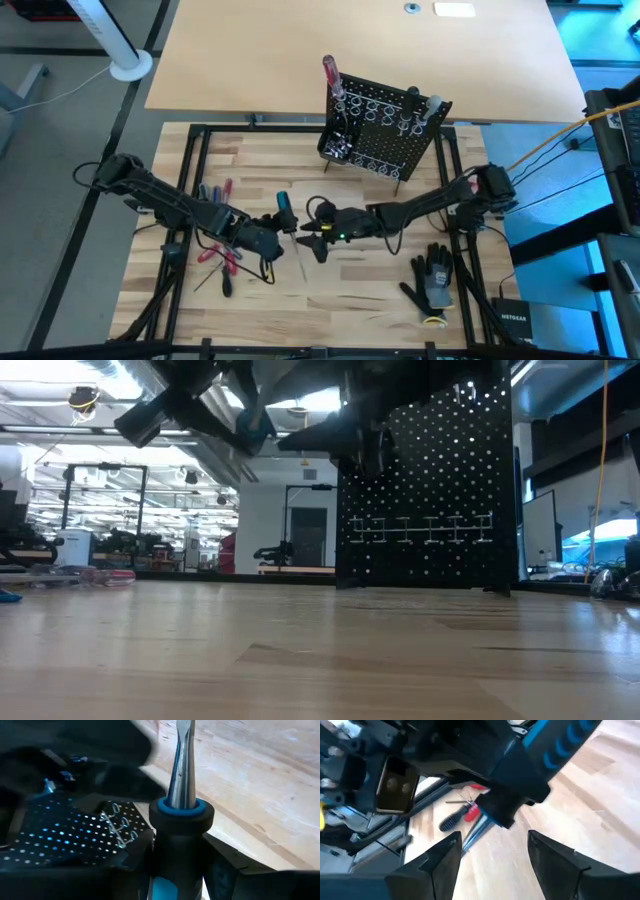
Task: Hang tools onto peg board
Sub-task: Hang the bottom blue screwdriver on the black pegboard
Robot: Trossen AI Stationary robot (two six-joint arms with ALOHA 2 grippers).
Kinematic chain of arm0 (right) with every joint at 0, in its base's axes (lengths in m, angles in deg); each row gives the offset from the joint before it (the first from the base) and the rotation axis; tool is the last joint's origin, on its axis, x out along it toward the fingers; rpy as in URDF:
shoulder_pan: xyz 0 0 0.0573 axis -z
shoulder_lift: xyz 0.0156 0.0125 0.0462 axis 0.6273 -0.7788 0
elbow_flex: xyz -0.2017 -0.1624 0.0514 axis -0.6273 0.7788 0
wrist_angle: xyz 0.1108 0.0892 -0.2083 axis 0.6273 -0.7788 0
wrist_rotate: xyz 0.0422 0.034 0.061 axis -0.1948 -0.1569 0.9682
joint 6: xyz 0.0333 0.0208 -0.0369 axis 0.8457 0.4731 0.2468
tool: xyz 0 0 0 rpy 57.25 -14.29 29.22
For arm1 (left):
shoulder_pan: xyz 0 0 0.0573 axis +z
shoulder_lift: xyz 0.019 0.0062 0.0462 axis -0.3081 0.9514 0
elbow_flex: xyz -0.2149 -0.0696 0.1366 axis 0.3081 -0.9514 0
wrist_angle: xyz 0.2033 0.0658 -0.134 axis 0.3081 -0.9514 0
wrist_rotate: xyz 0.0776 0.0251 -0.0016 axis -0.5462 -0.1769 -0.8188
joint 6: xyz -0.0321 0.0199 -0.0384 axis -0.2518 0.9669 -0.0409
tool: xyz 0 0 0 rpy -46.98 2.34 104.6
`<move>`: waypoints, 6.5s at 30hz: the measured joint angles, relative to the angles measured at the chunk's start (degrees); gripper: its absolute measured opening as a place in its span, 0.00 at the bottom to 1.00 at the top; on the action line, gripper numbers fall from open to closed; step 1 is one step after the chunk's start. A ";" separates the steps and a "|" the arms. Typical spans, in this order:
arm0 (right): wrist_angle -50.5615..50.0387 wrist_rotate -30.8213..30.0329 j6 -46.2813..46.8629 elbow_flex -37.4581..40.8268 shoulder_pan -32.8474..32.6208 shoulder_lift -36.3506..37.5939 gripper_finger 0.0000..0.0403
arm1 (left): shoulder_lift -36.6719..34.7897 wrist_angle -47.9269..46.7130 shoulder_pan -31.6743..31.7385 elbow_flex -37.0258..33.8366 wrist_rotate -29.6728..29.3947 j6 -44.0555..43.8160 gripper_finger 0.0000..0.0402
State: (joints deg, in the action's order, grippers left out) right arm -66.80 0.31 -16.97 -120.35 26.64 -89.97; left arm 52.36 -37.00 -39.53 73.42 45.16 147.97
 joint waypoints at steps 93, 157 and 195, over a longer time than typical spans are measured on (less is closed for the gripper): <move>-11.11 -45.98 -20.59 0.00 -19.46 14.76 0.07 | -11.08 68.04 4.67 -20.72 25.47 -76.45 0.43; -10.88 -48.21 -38.22 -1.82 -23.06 18.35 0.44 | -9.42 44.03 5.61 6.43 18.33 -56.10 0.36; -27.35 -51.23 -12.15 6.36 -29.27 13.06 0.44 | 14.14 7.31 26.92 70.49 18.08 -49.09 0.36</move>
State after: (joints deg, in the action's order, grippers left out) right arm -94.15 -50.92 -29.12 -113.99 -2.62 -76.90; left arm 66.50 -29.69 -12.61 143.91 63.24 98.87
